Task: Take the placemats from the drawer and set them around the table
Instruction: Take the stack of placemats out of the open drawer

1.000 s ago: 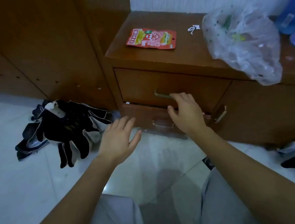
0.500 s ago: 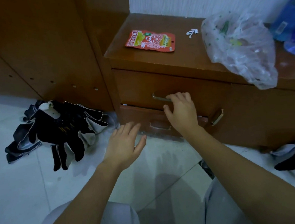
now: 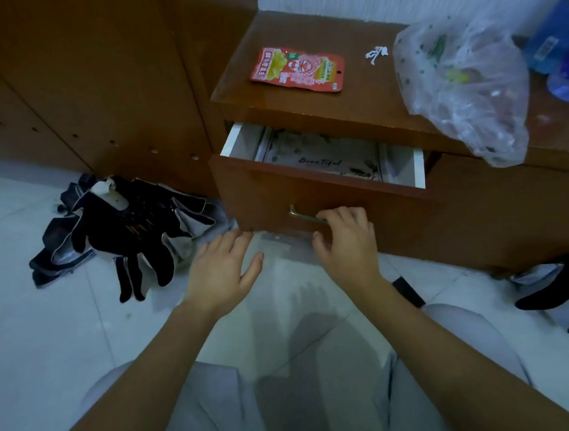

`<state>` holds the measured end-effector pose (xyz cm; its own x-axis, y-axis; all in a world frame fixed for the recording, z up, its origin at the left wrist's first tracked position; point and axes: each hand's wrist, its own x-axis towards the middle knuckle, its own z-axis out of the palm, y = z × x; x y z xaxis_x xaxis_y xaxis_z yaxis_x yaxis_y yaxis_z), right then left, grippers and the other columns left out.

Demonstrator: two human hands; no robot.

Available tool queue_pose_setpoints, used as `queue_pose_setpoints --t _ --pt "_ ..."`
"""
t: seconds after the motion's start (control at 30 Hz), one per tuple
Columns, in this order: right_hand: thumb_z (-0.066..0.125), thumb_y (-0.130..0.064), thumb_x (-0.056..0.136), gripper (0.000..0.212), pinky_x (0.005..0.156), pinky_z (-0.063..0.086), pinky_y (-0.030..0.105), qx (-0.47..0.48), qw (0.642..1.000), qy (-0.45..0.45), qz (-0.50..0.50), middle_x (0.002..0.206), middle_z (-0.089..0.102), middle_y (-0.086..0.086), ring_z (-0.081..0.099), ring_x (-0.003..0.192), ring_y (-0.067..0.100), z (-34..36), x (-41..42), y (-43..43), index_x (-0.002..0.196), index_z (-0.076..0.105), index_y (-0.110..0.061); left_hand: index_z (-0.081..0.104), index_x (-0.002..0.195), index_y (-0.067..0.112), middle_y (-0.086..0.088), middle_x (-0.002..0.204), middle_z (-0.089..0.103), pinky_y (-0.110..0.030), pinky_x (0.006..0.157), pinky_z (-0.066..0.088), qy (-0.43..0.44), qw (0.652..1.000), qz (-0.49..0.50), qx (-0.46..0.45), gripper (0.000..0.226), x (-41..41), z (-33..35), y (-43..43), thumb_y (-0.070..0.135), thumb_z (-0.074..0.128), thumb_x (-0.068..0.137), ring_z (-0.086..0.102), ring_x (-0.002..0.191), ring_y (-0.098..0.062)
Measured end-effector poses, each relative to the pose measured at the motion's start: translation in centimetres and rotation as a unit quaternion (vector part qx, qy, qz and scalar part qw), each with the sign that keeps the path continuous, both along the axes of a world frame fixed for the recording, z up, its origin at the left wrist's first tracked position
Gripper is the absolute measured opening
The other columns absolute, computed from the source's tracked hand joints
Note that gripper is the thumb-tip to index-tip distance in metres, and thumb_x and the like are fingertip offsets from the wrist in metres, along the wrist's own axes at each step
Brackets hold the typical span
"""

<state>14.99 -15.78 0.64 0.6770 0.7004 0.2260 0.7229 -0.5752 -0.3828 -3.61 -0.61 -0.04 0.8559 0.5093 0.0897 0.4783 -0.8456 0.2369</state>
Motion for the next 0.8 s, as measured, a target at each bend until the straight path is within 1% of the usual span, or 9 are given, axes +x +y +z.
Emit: queue_pose_setpoints --t 0.13,0.27,0.33,0.43,0.5,0.63,0.7,0.73,0.8 --pt "0.058 -0.029 0.082 0.032 0.081 0.044 0.041 -0.041 0.998 0.041 0.007 0.107 0.062 -0.001 0.048 0.104 0.024 1.4 -4.1 -2.9 0.112 0.064 -0.021 0.06 0.128 0.012 -0.005 0.122 0.063 -0.041 0.084 0.044 0.042 0.997 0.043 -0.038 0.054 -3.1 3.0 -0.9 0.05 0.035 0.098 0.058 0.106 -0.03" --pt "0.057 -0.034 0.081 0.041 0.09 0.041 0.042 -0.135 0.985 0.104 0.027 0.119 0.06 0.001 0.046 0.115 0.025 3.3 -8.0 -5.0 0.119 0.06 -0.019 0.057 0.133 0.012 -0.007 0.13 0.061 -0.045 0.091 0.045 0.098 0.99 0.051 -0.085 0.059 -6.3 6.5 -2.8 0.052 0.031 0.098 0.057 0.114 -0.031" --pt "0.06 -0.032 0.081 0.045 0.094 0.039 0.042 -0.161 0.977 0.133 0.03 0.124 0.059 0.001 0.045 0.119 0.025 4.4 -9.4 -5.4 0.123 0.058 -0.019 0.055 0.136 0.013 -0.007 0.134 0.06 -0.045 0.095 0.045 0.117 0.986 0.047 -0.106 0.059 -7.4 8.0 -3.8 0.053 0.031 0.098 0.055 0.118 -0.03" --pt "0.063 -0.031 0.081 0.049 0.098 0.039 0.043 -0.186 0.967 0.172 0.029 0.129 0.056 0.002 0.043 0.124 0.026 5.7 -11.4 -6.0 0.127 0.055 -0.018 0.053 0.138 0.013 -0.007 0.136 0.059 -0.044 0.097 0.045 0.124 0.982 0.045 -0.132 0.06 -8.8 9.9 -5.1 0.053 0.03 0.099 0.055 0.12 -0.028" --pt "0.062 -0.03 0.083 0.053 0.1 0.038 0.043 -0.213 0.957 0.195 0.037 0.134 0.053 0.003 0.04 0.128 0.027 6.4 -12.5 -6.5 0.133 0.05 -0.018 0.053 0.138 0.013 -0.007 0.136 0.058 -0.043 0.096 0.044 0.128 0.98 0.052 -0.144 0.061 -9.6 11.2 -5.7 0.053 0.031 0.099 0.055 0.12 -0.028" --pt "0.055 -0.034 0.09 0.061 0.105 0.035 0.042 -0.311 0.922 0.216 0.081 0.144 0.041 0.006 0.035 0.133 0.026 8.7 -12.8 -6.5 0.144 0.034 -0.014 0.055 0.136 0.012 -0.008 0.133 0.06 -0.041 0.093 0.045 0.135 0.975 0.06 -0.165 0.059 -11.1 14.3 -6.8 0.051 0.033 0.098 0.057 0.116 -0.027" --pt "0.054 -0.034 0.092 0.06 0.105 0.037 0.043 -0.311 0.914 0.25 0.071 0.144 0.041 0.009 0.037 0.131 0.027 11.0 -12.4 -6.1 0.144 0.034 -0.012 0.056 0.135 0.011 -0.009 0.132 0.062 -0.041 0.092 0.047 0.141 0.974 0.061 -0.169 0.059 -11.7 16.4 -7.3 0.051 0.033 0.098 0.059 0.114 -0.028" --pt "0.054 -0.033 0.092 0.057 0.105 0.039 0.043 -0.299 0.917 0.256 0.068 0.142 0.043 0.01 0.039 0.13 0.028 12.5 -12.1 -5.9 0.142 0.036 -0.011 0.057 0.134 0.011 -0.009 0.131 0.062 -0.042 0.092 0.047 0.142 0.973 0.065 -0.171 0.059 -11.9 17.6 -7.4 0.051 0.033 0.099 0.06 0.113 -0.029" --pt "0.054 -0.032 0.093 0.053 0.105 0.04 0.042 -0.265 0.931 0.238 0.083 0.137 0.049 0.01 0.043 0.127 0.028 15.6 -11.4 -5.4 0.14 0.043 -0.011 0.057 0.134 0.011 -0.009 0.131 0.062 -0.043 0.092 0.048 0.148 0.97 0.08 -0.177 0.059 -12.1 20.2 -7.4 0.051 0.031 0.099 0.06 0.113 -0.029"
